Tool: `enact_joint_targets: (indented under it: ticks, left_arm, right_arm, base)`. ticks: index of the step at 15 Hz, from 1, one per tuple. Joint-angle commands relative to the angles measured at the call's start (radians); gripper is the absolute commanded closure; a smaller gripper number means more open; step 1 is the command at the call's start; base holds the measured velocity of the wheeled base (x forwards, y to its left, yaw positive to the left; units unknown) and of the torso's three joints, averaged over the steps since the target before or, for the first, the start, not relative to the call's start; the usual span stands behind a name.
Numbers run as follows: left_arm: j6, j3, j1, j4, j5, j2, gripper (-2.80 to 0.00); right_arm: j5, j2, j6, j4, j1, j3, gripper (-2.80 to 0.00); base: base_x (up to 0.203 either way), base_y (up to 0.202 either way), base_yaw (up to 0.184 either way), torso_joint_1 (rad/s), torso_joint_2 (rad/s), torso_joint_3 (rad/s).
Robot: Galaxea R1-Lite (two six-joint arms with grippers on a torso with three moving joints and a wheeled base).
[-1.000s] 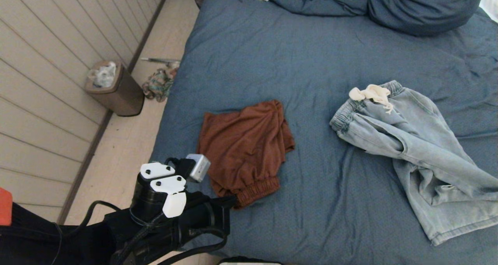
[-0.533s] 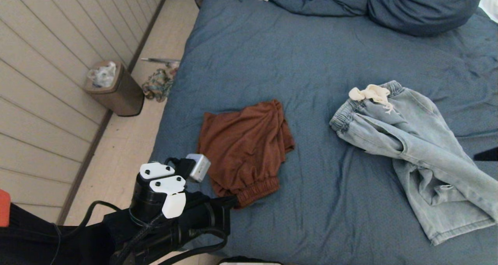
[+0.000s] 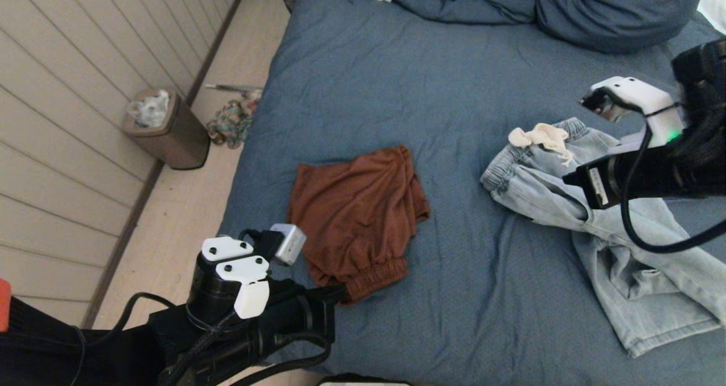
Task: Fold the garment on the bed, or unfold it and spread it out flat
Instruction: Fold the blue shorts
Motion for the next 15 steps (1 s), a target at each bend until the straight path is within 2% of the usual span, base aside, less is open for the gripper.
enact_joint_targets:
  ticks: [1,3,4,6,10,15]
  left_arm:
    - [-0.003,-0.001,0.001,-0.005,0.001,0.007,0.0]
    - [-0.003,-0.001,0.001,-0.005,0.001,0.014,0.0]
    - [-0.003,-0.003,0.001,-0.005,0.001,0.021,0.0]
    - [-0.005,-0.008,0.0,-0.007,0.001,0.047,0.0]
    - [-0.009,-0.009,-0.008,-0.007,-0.002,0.058,0.0]
    - [-0.009,-0.011,-0.008,-0.008,-0.001,0.081,0.0]
  right_arm:
    - [-0.277,0.101,-0.057,-0.067,0.153,-0.002,0.0]
    - [-0.401,0.161,-0.109,-0.087,0.187,-0.019,0.0]
    - [-0.416,0.187,-0.118,-0.091,0.193,-0.022,-2.8]
    - [-0.422,0.256,-0.114,-0.112,0.196,-0.022,-2.8]
    - [-0.445,0.43,-0.124,-0.377,0.138,-0.07,-2.8]
    - [-0.456,0.504,-0.131,-0.457,0.115,-0.123,-2.8]
  base:
    - [0.0,0.0,0.0,0.0,0.0,0.0]
    - [0.0,0.0,0.0,0.0,0.0,0.0]
    - [0.0,0.0,0.0,0.0,0.0,0.0]
    - [0.0,0.0,0.0,0.0,0.0,0.0]
    - [0.0,0.0,0.0,0.0,0.0,0.0]
    - [0.0,0.0,0.0,0.0,0.0,0.0]
